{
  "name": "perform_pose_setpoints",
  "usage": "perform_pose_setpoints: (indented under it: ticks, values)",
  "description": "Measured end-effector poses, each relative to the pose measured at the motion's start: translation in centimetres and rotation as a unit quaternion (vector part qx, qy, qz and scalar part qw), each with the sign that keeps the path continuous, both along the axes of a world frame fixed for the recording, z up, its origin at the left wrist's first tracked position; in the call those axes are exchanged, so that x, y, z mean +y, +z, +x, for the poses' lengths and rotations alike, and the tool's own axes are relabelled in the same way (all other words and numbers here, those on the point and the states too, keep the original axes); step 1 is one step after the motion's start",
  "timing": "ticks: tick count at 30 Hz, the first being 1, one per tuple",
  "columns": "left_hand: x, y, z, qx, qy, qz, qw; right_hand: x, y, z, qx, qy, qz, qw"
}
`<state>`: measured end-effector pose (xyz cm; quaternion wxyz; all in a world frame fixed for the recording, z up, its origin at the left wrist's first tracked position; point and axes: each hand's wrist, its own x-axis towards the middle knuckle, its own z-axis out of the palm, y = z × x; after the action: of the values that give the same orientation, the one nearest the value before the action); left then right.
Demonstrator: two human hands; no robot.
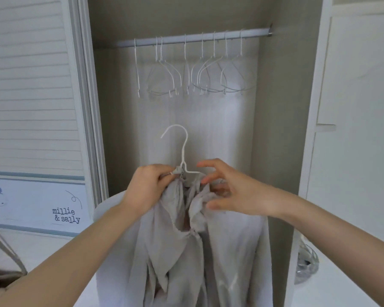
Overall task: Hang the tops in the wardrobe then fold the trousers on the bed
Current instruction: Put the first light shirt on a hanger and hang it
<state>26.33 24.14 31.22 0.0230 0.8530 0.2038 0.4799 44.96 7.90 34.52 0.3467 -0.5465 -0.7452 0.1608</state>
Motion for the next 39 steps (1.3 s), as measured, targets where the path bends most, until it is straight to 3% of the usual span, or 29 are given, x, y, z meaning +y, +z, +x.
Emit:
perform_pose_setpoints:
  ticks: [1,2,5,7,9,12,16,20,23,27,30,33,36,39]
  values:
    - [0.3,0.2,-0.2,-0.017,-0.015,-0.025,0.999,-0.1,-0.1,0.6,0.029,0.029,-0.025,0.999]
    - [0.6,0.5,-0.3,-0.027,-0.031,-0.047,0.998,0.2,-0.2,1.6,0.022,0.01,0.013,1.0]
    - [1.0,1.2,-0.2,-0.06,-0.072,-0.082,0.992,1.5,-0.1,4.7,-0.15,-0.162,0.196,0.955]
    - [1.2,1.7,-0.1,-0.078,-0.081,-0.098,0.989,1.7,0.0,5.9,-0.262,-0.248,0.166,0.918]
    - [1.2,2.2,-0.1,-0.085,-0.083,-0.107,0.987,1.7,-0.2,6.5,-0.254,-0.259,0.097,0.927]
    - [0.8,2.5,0.8,-0.061,-0.069,-0.068,0.993,2.0,0.2,5.5,-0.261,-0.219,0.117,0.933]
    - [0.8,3.8,1.3,-0.003,-0.081,-0.049,0.995,2.4,1.2,5.4,-0.152,-0.167,0.133,0.965]
    - [3.2,4.7,-1.9,-0.029,-0.091,-0.105,0.99,0.9,1.9,8.3,-0.04,-0.18,0.13,0.974]
    - [4.1,4.7,-2.6,-0.07,-0.106,-0.18,0.975,0.2,2.2,9.0,-0.034,-0.176,0.095,0.979]
    - [5.0,4.2,-1.6,-0.084,-0.091,-0.177,0.976,-0.6,2.6,8.7,-0.044,-0.178,0.053,0.982]
    - [7.0,3.8,-1.0,-0.063,-0.057,-0.171,0.982,-1.7,2.9,8.2,0.07,-0.137,-0.011,0.988]
    - [7.6,4.0,0.8,-0.005,0.012,-0.128,0.992,-2.4,3.6,7.1,0.175,-0.127,-0.02,0.976]
    - [7.1,5.3,3.7,0.011,0.01,-0.088,0.996,-2.4,4.5,6.0,0.213,-0.176,0.008,0.961]
    - [6.7,6.8,5.9,0.065,0.005,-0.127,0.99,-2.8,6.1,5.0,0.246,-0.248,0.032,0.936]
